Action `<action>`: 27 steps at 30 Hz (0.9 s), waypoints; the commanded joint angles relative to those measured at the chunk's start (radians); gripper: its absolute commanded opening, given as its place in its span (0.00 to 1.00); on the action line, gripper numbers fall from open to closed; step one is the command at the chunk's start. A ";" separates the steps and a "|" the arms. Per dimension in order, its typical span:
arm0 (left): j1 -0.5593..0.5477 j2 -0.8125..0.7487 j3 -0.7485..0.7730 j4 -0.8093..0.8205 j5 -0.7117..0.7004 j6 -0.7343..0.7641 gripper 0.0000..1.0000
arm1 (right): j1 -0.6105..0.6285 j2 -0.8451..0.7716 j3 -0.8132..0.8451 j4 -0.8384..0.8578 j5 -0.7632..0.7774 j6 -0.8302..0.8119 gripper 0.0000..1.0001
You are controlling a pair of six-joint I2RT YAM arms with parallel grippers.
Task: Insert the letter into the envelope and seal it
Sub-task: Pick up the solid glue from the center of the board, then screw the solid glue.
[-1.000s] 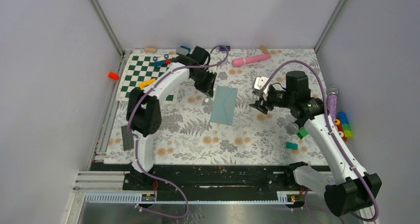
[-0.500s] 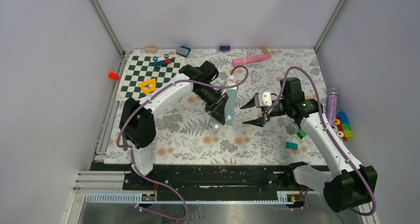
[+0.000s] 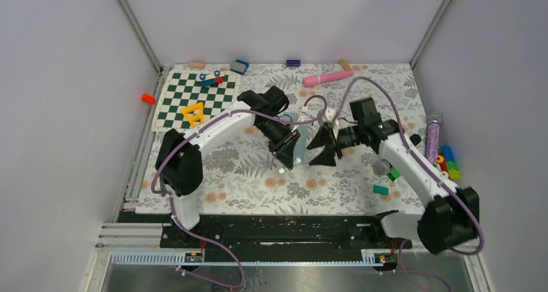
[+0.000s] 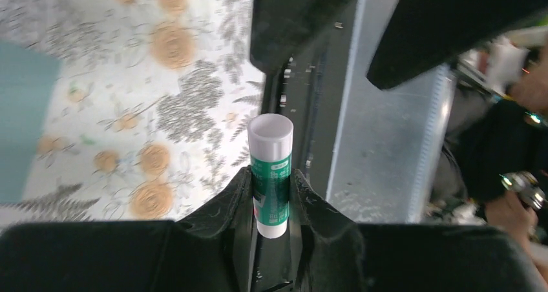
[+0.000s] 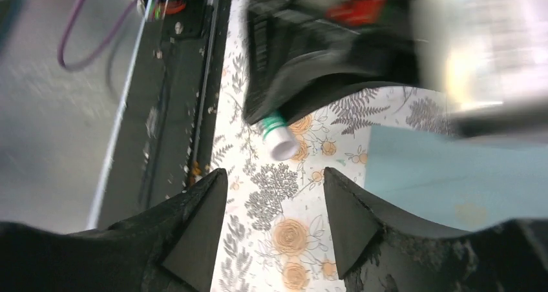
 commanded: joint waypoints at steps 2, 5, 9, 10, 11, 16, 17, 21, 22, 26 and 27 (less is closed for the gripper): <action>-0.007 -0.147 -0.076 0.277 -0.301 -0.190 0.00 | -0.010 0.239 0.277 -0.093 0.030 0.558 0.67; -0.006 -0.181 -0.104 0.343 -0.347 -0.229 0.00 | -0.010 0.331 0.320 -0.124 -0.045 0.683 0.72; -0.007 -0.213 -0.132 0.398 -0.354 -0.258 0.00 | -0.011 0.372 0.285 -0.009 -0.057 0.893 0.71; -0.006 -0.216 -0.137 0.406 -0.353 -0.262 0.00 | -0.011 0.367 0.263 0.045 -0.041 0.972 0.70; -0.006 -0.219 -0.139 0.412 -0.354 -0.268 0.00 | -0.011 0.360 0.238 0.119 -0.013 1.059 0.69; -0.009 -0.219 -0.139 0.416 -0.367 -0.271 0.00 | -0.013 0.355 0.171 0.379 -0.011 1.315 0.65; -0.012 -0.220 -0.140 0.416 -0.373 -0.271 0.00 | -0.013 0.358 0.176 0.378 -0.003 1.323 0.63; -0.018 -0.222 -0.149 0.416 -0.391 -0.261 0.00 | -0.019 0.371 0.184 0.370 0.017 1.329 0.57; -0.021 -0.222 -0.150 0.416 -0.396 -0.259 0.00 | -0.022 0.379 0.188 0.357 0.019 1.326 0.57; -0.028 -0.222 -0.149 0.409 -0.400 -0.254 0.00 | -0.033 0.404 0.238 0.236 0.068 1.234 0.53; -0.030 -0.224 -0.149 0.410 -0.401 -0.252 0.00 | -0.033 0.410 0.247 0.204 0.079 1.201 0.52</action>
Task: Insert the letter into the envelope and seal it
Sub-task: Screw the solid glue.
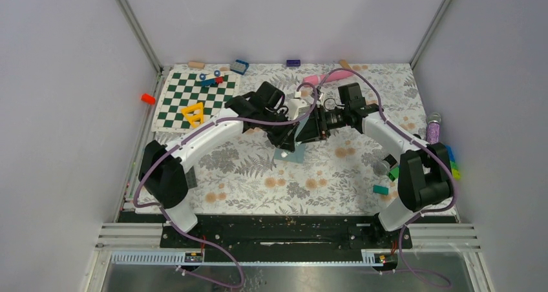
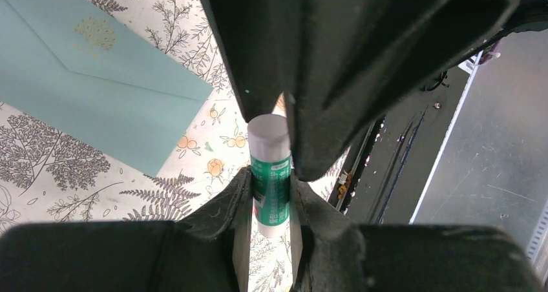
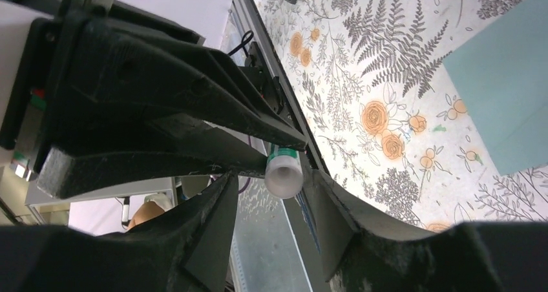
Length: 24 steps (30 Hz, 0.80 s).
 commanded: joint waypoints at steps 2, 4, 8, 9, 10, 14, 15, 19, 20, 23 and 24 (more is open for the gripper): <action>-0.014 -0.040 -0.003 0.025 -0.021 0.008 0.00 | -0.011 0.026 0.078 -0.117 0.056 -0.085 0.50; -0.014 -0.042 -0.004 0.024 -0.020 0.009 0.00 | -0.012 0.029 0.079 -0.121 0.061 -0.094 0.47; -0.014 -0.041 -0.007 0.024 -0.021 0.010 0.00 | -0.011 0.030 0.087 -0.126 0.050 -0.098 0.39; -0.013 -0.041 -0.009 0.023 -0.022 0.009 0.00 | -0.012 0.029 0.087 -0.130 0.051 -0.102 0.38; -0.014 -0.041 -0.008 0.024 -0.023 0.010 0.00 | -0.012 0.028 0.090 -0.141 0.056 -0.111 0.38; -0.013 -0.039 -0.010 0.023 -0.021 0.008 0.00 | -0.012 0.027 0.098 -0.178 0.064 -0.152 0.36; -0.014 -0.038 -0.009 0.023 -0.019 0.009 0.00 | -0.012 0.025 0.098 -0.183 0.060 -0.162 0.35; -0.013 -0.031 -0.002 0.014 -0.003 0.007 0.00 | -0.009 0.016 0.092 -0.188 0.046 -0.182 0.37; -0.014 -0.032 -0.001 0.014 -0.002 0.008 0.00 | -0.006 0.014 0.095 -0.196 0.054 -0.192 0.39; -0.013 -0.036 -0.001 0.014 0.012 0.007 0.00 | 0.002 0.012 0.099 -0.210 0.081 -0.206 0.46; -0.014 -0.036 -0.002 0.014 0.017 0.007 0.00 | 0.003 0.013 0.100 -0.210 0.087 -0.205 0.47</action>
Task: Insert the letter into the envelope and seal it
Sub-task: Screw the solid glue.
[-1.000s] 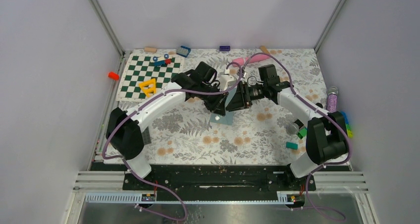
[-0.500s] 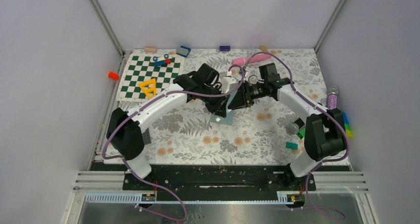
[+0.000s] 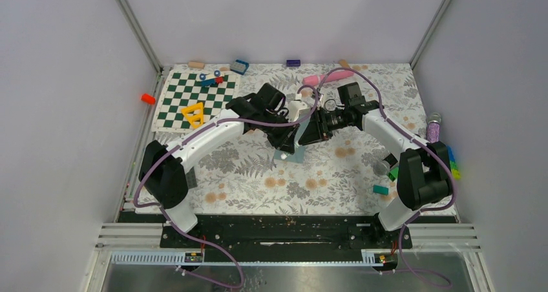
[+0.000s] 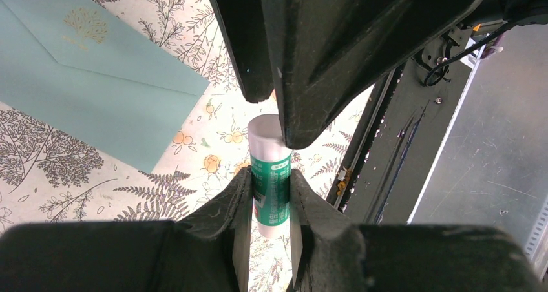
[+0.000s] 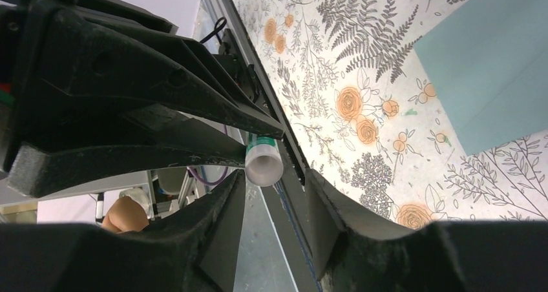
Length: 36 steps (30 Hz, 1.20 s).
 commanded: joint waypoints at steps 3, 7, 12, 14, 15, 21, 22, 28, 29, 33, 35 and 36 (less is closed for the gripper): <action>-0.004 -0.036 0.010 0.016 0.039 0.012 0.00 | 0.016 0.000 0.054 -0.035 0.025 -0.027 0.48; -0.012 -0.037 0.008 0.010 0.046 0.023 0.00 | 0.018 0.019 0.076 -0.035 0.020 -0.017 0.47; -0.019 -0.033 0.011 0.006 0.041 0.027 0.00 | 0.024 0.025 0.082 -0.035 0.002 -0.011 0.43; -0.020 -0.031 0.014 0.005 0.037 0.026 0.00 | 0.027 0.023 0.075 -0.036 -0.002 -0.016 0.43; -0.019 -0.030 0.015 0.006 0.036 0.025 0.00 | 0.030 0.020 0.070 -0.038 0.000 -0.019 0.43; -0.020 -0.026 0.016 0.006 0.026 0.023 0.00 | 0.031 0.007 0.062 -0.061 0.004 -0.045 0.43; -0.020 -0.026 0.016 0.006 0.025 0.022 0.00 | 0.031 0.007 0.063 -0.068 0.005 -0.049 0.43; -0.020 -0.031 0.011 0.006 0.020 0.023 0.00 | 0.031 0.006 0.068 -0.082 0.008 -0.061 0.43; -0.020 -0.032 0.008 0.007 0.019 0.024 0.00 | 0.031 0.004 0.068 -0.082 0.008 -0.060 0.42; -0.020 -0.036 0.006 0.010 0.014 0.024 0.00 | 0.031 0.002 0.068 -0.086 0.004 -0.064 0.40; -0.019 -0.036 0.006 0.010 0.010 0.024 0.00 | 0.031 0.002 0.073 -0.104 0.006 -0.075 0.43; -0.019 -0.036 0.004 0.010 0.010 0.024 0.00 | 0.031 0.001 0.076 -0.113 0.008 -0.079 0.45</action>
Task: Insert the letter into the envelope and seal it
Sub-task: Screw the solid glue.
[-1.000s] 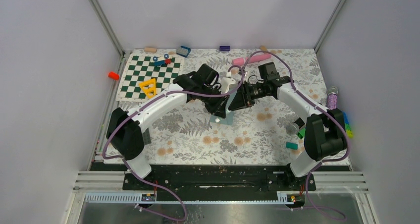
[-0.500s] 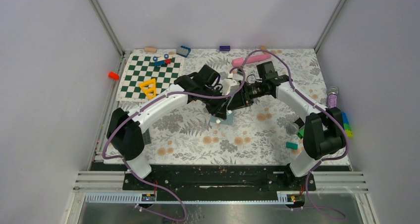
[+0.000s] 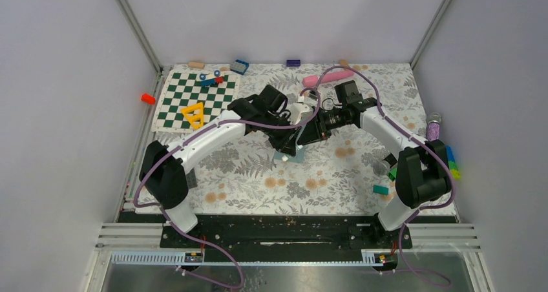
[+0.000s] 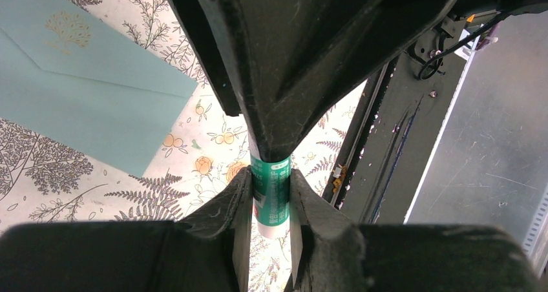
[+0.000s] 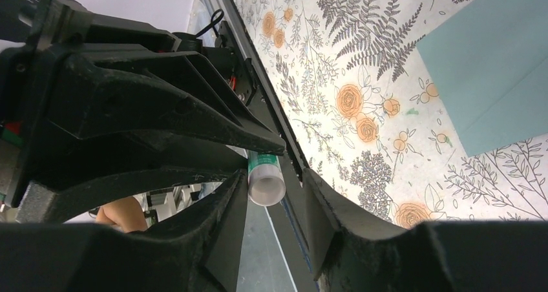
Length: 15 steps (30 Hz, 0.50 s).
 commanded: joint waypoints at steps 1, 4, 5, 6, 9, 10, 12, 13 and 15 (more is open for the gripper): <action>-0.002 -0.036 0.005 0.018 -0.002 0.012 0.00 | 0.010 -0.022 0.029 -0.051 -0.008 -0.040 0.46; -0.003 -0.034 0.006 0.018 -0.001 0.011 0.00 | 0.010 -0.030 0.028 -0.052 -0.009 -0.043 0.46; -0.002 -0.033 0.007 0.018 0.000 0.011 0.00 | 0.010 -0.031 0.028 -0.053 -0.009 -0.043 0.46; -0.003 -0.032 0.006 0.018 0.001 0.011 0.00 | 0.010 -0.031 0.028 -0.052 -0.007 -0.043 0.45; -0.002 -0.033 0.005 0.018 0.007 0.011 0.00 | 0.010 -0.030 0.029 -0.052 -0.002 -0.050 0.41; -0.002 -0.032 0.005 0.018 0.009 0.011 0.00 | 0.010 -0.029 0.030 -0.052 -0.005 -0.054 0.40; -0.002 -0.033 0.002 0.018 0.019 0.012 0.00 | 0.010 -0.032 0.031 -0.049 -0.015 -0.075 0.36; -0.002 -0.031 0.002 0.018 0.028 0.011 0.00 | 0.010 -0.035 0.031 -0.048 -0.022 -0.090 0.34; -0.002 -0.029 -0.003 0.018 0.061 0.012 0.00 | 0.010 -0.044 0.030 -0.047 -0.040 -0.129 0.31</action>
